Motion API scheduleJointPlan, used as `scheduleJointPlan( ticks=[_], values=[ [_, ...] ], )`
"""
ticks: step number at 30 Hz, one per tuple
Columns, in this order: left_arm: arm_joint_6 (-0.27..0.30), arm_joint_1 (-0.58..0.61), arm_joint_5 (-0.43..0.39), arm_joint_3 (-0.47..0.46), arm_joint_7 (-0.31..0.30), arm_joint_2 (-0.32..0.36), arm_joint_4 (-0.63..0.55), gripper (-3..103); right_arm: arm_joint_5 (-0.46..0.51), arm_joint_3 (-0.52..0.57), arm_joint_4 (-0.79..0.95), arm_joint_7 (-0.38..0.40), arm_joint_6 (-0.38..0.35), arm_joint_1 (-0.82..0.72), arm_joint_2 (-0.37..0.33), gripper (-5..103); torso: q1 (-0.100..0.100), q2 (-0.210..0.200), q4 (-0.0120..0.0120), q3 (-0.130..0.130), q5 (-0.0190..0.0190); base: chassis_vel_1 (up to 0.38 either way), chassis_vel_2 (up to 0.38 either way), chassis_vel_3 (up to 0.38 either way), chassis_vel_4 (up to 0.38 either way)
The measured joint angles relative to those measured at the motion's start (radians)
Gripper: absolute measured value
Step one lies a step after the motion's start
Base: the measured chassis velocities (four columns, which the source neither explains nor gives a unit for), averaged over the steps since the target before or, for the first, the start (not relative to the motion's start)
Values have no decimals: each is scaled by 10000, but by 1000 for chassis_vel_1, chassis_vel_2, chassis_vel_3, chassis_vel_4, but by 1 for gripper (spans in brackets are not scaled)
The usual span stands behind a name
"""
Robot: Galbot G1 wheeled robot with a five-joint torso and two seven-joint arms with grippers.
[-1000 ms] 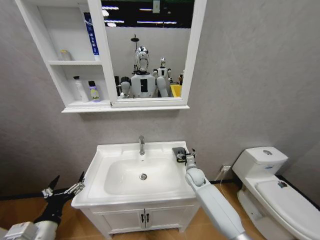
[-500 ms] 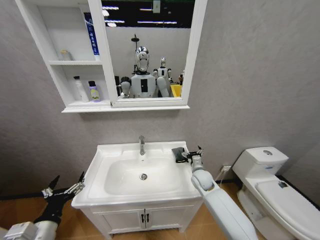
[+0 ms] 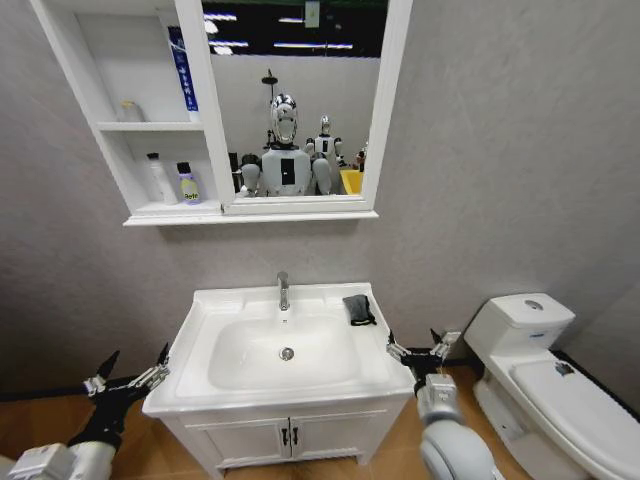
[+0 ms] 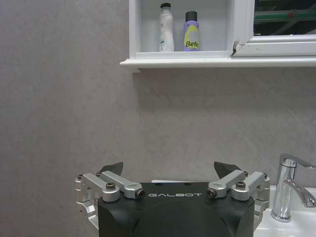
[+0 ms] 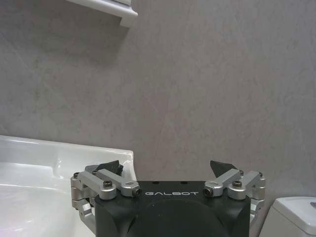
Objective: Move facial cleanser and shampoo from washbasin to cabinet, then wipe washbasin with towel.
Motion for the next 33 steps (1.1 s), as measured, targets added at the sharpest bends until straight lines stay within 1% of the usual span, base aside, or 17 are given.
scheduleJointPlan(
  ticks=[3, 5, 8, 16, 21, 22, 25, 27, 28, 29, 30, 32, 33],
  values=[
    [0, 0, 0, 0, 0, 0, 0, 100, -257, -30, 369, 28, -147, -210, 45, 100, 0, 0, 2, 1, 0, 0, 0, 0, 0],
    [0, 0, 0, 0, 0, 0, -1, 100, -268, -37, 773, 55, -404, -333, 16, 100, 1, 0, 2, 2, 1, 0, 0, 0, 0],
    [0, 0, 0, 0, 0, 0, 0, 100, -270, -50, 1065, 56, -526, -431, -17, 100, 3, -1, 3, 2, 0, 0, 0, 0, 0],
    [0, 0, 0, 0, 0, 0, 0, 100, -342, -82, 1022, 169, -541, -530, 42, 100, 10, -4, 4, 5, 1, 43, -51, -54, 52],
    [0, 0, 0, 0, 0, 0, 0, 100, -352, -146, 1054, 172, -536, -496, -13, 100, 5, -3, 0, 3, 4, 145, -178, -153, 152],
    [0, 0, 0, 0, 0, 0, 0, 100, -344, -155, 1052, 171, -535, -472, -44, 100, 5, -3, 2, 3, -2, 197, -216, -185, 216],
    [0, 0, 0, 0, 0, 0, -1, 100, -315, -179, 1008, 162, -540, -444, -131, 100, 4, -2, 3, 3, 4, 229, -226, -197, 230],
    [0, 0, 0, 0, 0, 0, 0, 100, -308, -189, 992, 158, -541, -443, -156, 100, 4, -3, 5, 3, 0, 254, -245, -238, 234],
    [0, 0, 0, 1, 0, 0, 0, 100, -300, -196, 983, 156, -541, -443, -182, 100, 4, -2, 2, 3, 0, 265, -259, -265, 244],
    [0, 0, 0, 0, 0, 0, -1, 100, -298, -205, 975, 156, -542, -450, -200, 100, 2, -1, 1, 2, 12, 265, -297, -265, 244],
    [0, 0, 0, 0, 0, 0, 0, 100, -297, -218, 974, 150, -542, -456, -219, 100, 2, 0, 2, 1, 0, 271, -297, -294, 279],
    [0, -1, 0, 0, 0, 0, 0, 100, -291, -233, 981, 145, -542, -476, -252, 100, 5, -2, 2, 3, -4, 291, -303, -294, 291],
    [0, 0, 0, -1, 0, 0, -1, 100, -283, -242, 983, 142, -543, -479, -280, 100, 4, -3, 4, 3, 5, 310, -326, -294, 303]
  ],
)
